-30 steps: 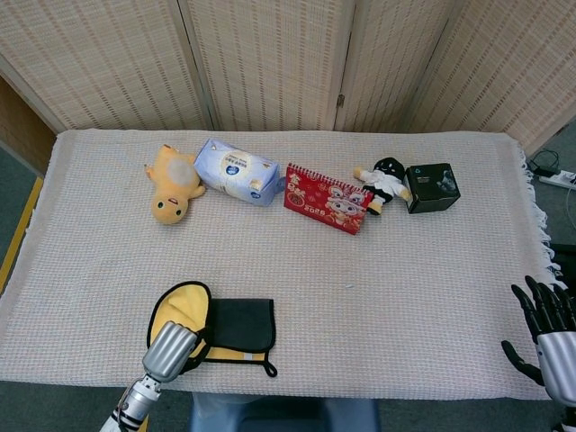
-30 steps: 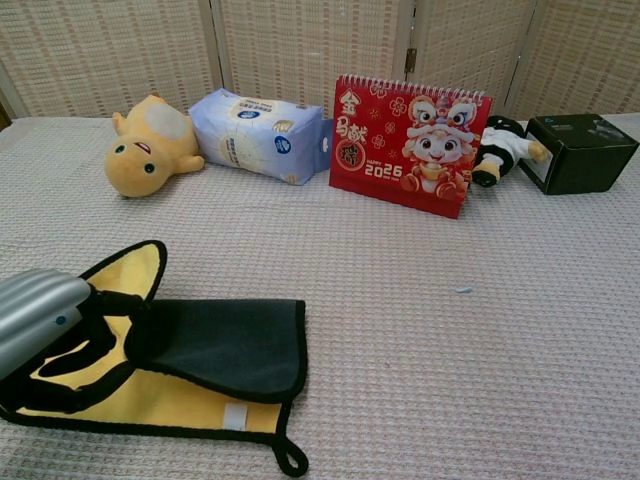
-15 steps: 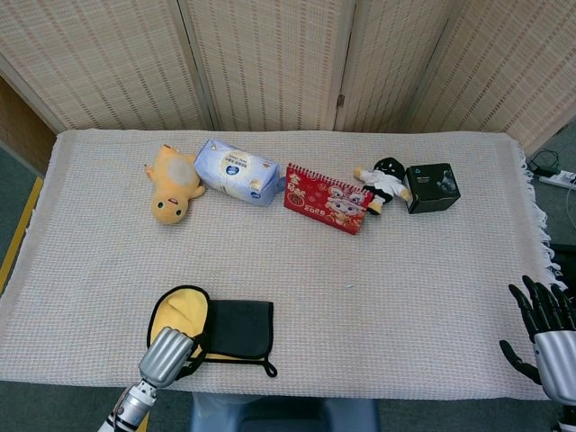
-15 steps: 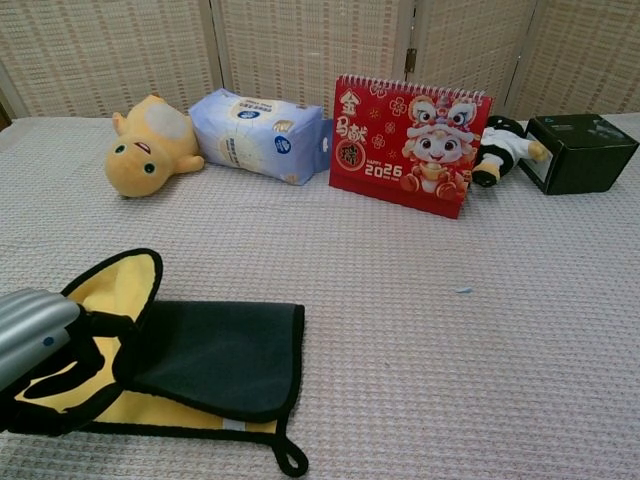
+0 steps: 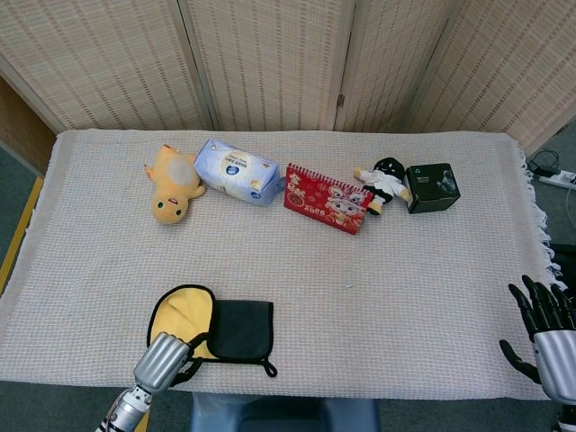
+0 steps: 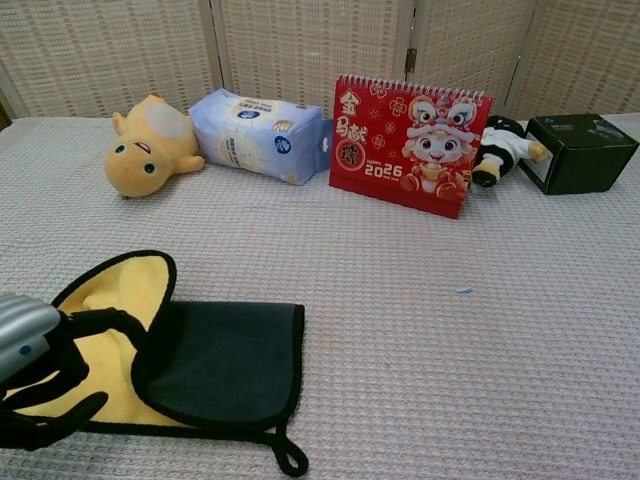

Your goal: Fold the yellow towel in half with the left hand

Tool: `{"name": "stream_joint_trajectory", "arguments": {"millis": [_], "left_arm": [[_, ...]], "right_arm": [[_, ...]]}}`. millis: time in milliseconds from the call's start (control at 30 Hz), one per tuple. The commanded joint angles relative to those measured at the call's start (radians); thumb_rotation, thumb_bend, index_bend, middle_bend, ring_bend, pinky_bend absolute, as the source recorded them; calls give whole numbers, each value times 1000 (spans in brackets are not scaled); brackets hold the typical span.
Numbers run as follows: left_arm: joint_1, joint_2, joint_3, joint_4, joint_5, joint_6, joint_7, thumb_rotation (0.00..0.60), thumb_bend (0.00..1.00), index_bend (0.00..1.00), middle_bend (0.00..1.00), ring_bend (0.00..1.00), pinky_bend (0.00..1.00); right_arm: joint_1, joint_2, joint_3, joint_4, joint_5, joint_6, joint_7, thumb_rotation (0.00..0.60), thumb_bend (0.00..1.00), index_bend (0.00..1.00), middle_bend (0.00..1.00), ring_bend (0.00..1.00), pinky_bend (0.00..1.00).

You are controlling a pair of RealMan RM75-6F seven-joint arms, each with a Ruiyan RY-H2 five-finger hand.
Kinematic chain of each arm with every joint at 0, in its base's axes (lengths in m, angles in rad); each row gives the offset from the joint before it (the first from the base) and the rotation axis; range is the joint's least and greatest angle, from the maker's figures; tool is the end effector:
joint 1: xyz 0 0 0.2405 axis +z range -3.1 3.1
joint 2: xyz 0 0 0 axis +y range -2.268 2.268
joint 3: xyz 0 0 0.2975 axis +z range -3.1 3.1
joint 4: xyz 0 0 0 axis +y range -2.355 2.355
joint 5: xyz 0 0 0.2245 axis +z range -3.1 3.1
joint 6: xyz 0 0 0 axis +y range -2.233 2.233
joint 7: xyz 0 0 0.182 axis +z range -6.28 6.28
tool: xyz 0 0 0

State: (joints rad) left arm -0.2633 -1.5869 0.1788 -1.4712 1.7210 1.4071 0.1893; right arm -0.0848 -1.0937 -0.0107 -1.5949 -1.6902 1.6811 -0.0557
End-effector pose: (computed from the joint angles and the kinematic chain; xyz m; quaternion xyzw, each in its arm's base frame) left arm -0.2478 0.2007 -0.0473 -0.7359 -0.3621 -0.4359 0.3705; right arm -0.3491 -0.1484 0.1821 0.6086 -0.3328 0.3863 0.6080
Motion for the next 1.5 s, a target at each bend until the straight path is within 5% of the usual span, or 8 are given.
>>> {"name": "stream_joint_trajectory", "arguments": {"millis": [33, 300, 533, 733, 1100, 1500], "left_arm": [[2, 7, -24, -8, 5, 21, -5, 600, 487, 380, 1000, 1000, 1000], [-51, 70, -152, -87, -38, 14, -10, 600, 488, 430, 1000, 1000, 1000], [-140, 182, -224, -208, -191, -189, 46, 600, 488, 371, 1000, 1000, 1000], [-218, 253, -244, -288, -333, -374, 132, 600, 487, 256, 1000, 1000, 1000], [-275, 211, -288, -214, -348, -376, 140, 600, 488, 329, 1000, 1000, 1000], [-316, 170, -263, -141, -339, -423, 96, 600, 487, 374, 1000, 1000, 1000]], "right_arm": [[1, 0, 0, 0, 0, -2, 1, 600, 326, 0, 0, 0, 0], [4, 3, -1, -1, 1, -9, 7, 600, 325, 0, 0, 0, 0], [4, 6, -4, -3, -1, -9, 14, 600, 325, 0, 0, 0, 0], [6, 9, -3, -3, 7, -16, 18, 600, 325, 0, 0, 0, 0], [8, 13, -3, -5, 15, -24, 25, 600, 326, 0, 0, 0, 0], [10, 13, 2, -5, 26, -28, 25, 600, 325, 0, 0, 0, 0]]}}
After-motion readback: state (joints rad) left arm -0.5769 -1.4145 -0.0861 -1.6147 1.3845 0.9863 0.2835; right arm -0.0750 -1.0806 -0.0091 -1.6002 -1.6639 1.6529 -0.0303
